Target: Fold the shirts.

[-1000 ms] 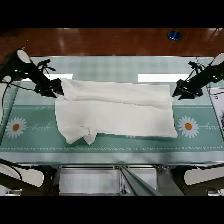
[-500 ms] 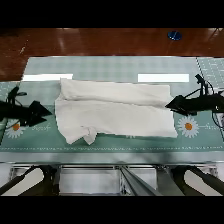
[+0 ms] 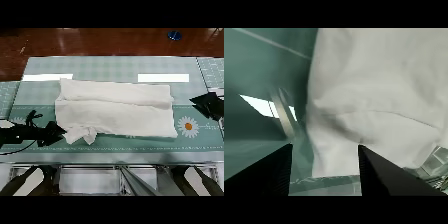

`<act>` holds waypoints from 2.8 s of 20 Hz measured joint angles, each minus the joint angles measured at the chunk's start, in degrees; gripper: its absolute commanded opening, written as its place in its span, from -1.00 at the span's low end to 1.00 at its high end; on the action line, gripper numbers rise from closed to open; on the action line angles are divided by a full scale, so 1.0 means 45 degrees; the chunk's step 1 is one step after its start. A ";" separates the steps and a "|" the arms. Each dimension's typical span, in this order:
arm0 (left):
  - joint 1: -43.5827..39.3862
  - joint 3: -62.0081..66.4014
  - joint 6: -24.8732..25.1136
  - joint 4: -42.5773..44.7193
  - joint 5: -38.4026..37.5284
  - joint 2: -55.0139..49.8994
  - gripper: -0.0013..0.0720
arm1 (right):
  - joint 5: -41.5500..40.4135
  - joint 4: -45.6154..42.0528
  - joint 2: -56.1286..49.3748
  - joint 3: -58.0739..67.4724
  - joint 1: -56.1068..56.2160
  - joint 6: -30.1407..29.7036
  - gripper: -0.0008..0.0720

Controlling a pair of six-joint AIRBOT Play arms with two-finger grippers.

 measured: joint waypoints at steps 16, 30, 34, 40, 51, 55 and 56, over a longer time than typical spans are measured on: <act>-0.2297 0.1248 0.0350 -0.1559 0.1632 -0.0442 -0.92 | 0.0520 -0.3468 -0.0359 -0.3939 -0.0087 0.1486 0.16; -0.1972 0.2565 0.0753 -0.1608 0.0908 -0.0447 -0.92 | -0.1977 -0.0753 -0.3177 -0.2841 0.3026 0.0369 -0.90; -0.1452 0.4546 0.0933 -0.1613 0.0243 -0.0510 -0.92 | -0.1049 -0.0748 -0.2832 -0.1146 0.3157 -0.0024 -0.90; -0.2016 0.8310 0.0903 -0.1617 -0.0092 -0.2735 -0.92 | -0.0874 -0.0053 -0.3988 0.1676 0.3235 -0.0126 -0.90; -0.3269 1.3527 -0.0301 -0.1593 -0.0481 -0.9224 -0.92 | -0.2365 0.1651 -0.8514 0.5081 0.4119 -0.0345 -0.89; -0.3104 1.3789 -0.0418 -0.1598 -0.0073 -0.9850 -0.16 | -0.3045 0.1797 -0.9160 0.5333 0.4163 -0.0350 0.11; -0.3031 1.3867 -0.0418 -0.1608 0.0097 -0.9918 0.43 | -0.3172 0.1792 -0.9238 0.5387 0.4158 -0.0340 0.16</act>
